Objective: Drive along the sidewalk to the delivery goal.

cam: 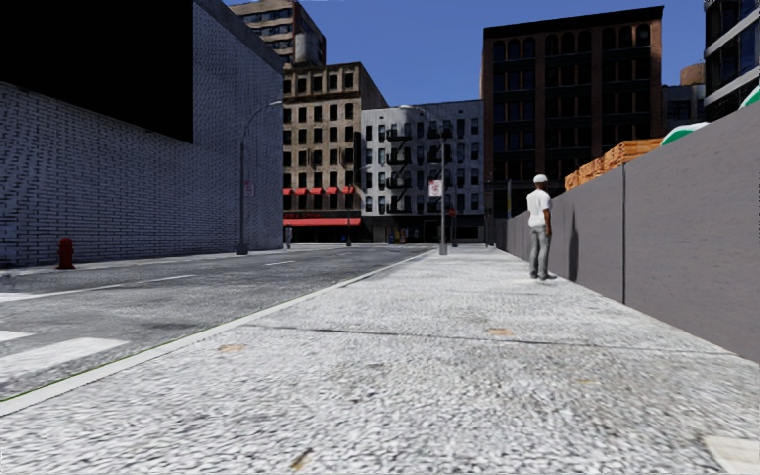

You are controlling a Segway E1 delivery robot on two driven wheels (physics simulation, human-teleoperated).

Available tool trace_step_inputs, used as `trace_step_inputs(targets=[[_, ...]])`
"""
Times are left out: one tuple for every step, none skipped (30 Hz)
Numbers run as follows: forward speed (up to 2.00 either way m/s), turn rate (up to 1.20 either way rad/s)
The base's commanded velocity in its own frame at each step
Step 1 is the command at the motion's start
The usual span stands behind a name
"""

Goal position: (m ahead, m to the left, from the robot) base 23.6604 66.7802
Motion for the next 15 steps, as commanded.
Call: trace_step_inputs(targets=[[1.15, 0.60], [1.15, 0.60], [1.14, 0.60], [1.14, 0.60], [1.14, 0.60], [1.14, 0.60], [1.13, 0.60], [1.12, 0.60], [1.12, 0.60], [1.10, 0.61], [1.08, 0.64], [1.06, 0.70], [1.06, 0.70], [1.06, 0.72], [1.06, 0.74]])
